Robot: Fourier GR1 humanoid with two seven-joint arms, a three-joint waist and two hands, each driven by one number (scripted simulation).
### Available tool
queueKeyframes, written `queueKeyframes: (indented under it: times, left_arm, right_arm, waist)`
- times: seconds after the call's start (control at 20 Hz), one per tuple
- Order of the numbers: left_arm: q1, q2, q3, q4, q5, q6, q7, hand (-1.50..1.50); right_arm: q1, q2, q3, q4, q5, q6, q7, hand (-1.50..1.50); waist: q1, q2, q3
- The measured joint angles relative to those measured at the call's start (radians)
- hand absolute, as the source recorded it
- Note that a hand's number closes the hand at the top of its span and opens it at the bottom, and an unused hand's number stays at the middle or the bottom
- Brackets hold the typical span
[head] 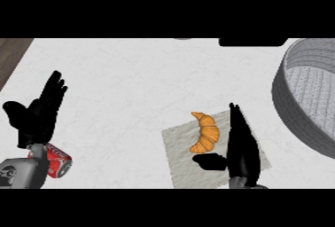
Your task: Pick the croissant from the placemat and place it in the basket
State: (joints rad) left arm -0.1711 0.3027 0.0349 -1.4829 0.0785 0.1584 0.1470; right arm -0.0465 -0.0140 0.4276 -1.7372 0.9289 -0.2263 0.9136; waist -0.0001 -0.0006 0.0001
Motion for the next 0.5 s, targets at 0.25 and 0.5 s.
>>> queueKeyframes:
  times: [0.25,0.5]
  left_arm:
    - [-0.006,-0.011,0.026,-0.014,-0.014,-0.022,0.021,0.0]
    - [-0.018,-0.026,0.042,0.0,-0.035,-0.035,0.018,0.0]
  right_arm:
    - [-0.029,0.008,-0.019,0.057,-0.006,-0.012,-0.009,-1.5]
    - [-0.053,0.012,-0.004,0.14,0.007,-0.045,0.007,-1.5]
  waist:
    - [0.0,0.0,0.0]
    - [0.001,0.0,0.0]
